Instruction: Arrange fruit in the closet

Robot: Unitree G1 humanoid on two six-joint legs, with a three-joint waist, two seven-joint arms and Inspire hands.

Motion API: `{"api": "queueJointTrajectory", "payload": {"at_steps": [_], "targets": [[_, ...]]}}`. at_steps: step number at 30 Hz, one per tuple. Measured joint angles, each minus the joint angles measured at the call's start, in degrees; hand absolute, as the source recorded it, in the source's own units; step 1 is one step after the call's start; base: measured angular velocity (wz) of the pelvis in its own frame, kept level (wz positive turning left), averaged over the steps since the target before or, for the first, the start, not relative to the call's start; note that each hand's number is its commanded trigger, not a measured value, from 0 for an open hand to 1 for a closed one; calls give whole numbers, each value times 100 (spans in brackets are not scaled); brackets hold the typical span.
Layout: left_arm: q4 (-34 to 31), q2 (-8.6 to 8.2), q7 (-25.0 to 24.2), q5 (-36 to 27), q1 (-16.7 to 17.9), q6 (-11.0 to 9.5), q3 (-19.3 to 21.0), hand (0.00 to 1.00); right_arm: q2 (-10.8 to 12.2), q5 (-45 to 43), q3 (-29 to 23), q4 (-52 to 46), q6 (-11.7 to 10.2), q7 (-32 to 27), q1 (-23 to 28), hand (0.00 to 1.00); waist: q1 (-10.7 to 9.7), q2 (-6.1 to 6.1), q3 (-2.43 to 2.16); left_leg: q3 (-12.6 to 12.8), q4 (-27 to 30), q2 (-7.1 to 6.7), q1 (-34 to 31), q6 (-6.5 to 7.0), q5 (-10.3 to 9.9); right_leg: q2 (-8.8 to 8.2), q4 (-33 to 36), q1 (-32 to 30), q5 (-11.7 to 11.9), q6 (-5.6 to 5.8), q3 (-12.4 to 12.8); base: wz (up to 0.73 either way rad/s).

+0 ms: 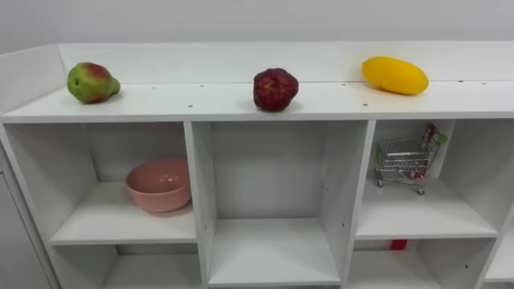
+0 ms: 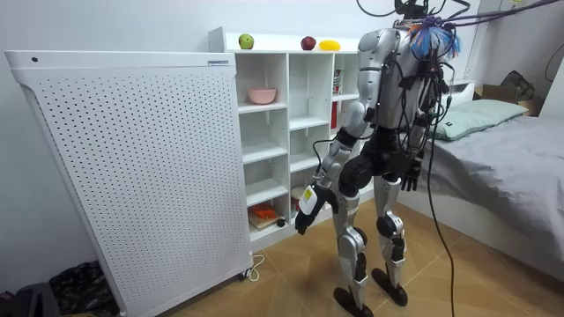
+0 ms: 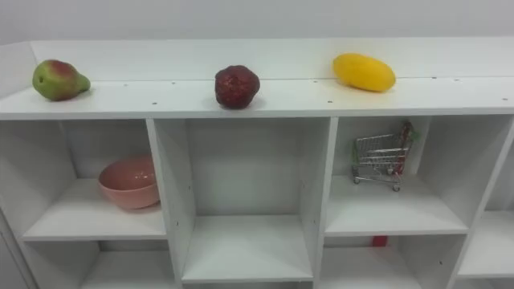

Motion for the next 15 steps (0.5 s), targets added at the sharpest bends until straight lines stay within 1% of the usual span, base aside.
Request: {"api": "queueJointTrajectory", "payload": {"at_steps": [5,8,11,15], "targets": [[0,-21,0,1,11,0,-1,0,0,15,0,-2,1,-11,33,0,-5,-31,-6,5,-7,5,24,0,0,26,-81,2,28,3,86,-9],[0,-24,0,-49,-41,0,-32,0,2,51,12,-3,-8,-9,31,0,-8,-29,-4,-1,-14,7,0,0,0,27,-90,-1,58,9,75,-3],[-1,-26,0,-49,-112,-12,-43,0,4,89,20,-2,-72,-14,30,0,-21,-41,-4,-5,-25,2,-4,0,0,27,-101,-1,60,11,66,0],[0,-26,0,2,-137,-147,-74,0,4,139,-7,-3,-113,-53,7,0,-17,-48,-7,5,-31,3,8,0,0,35,-105,0,62,11,83,-2]]}}
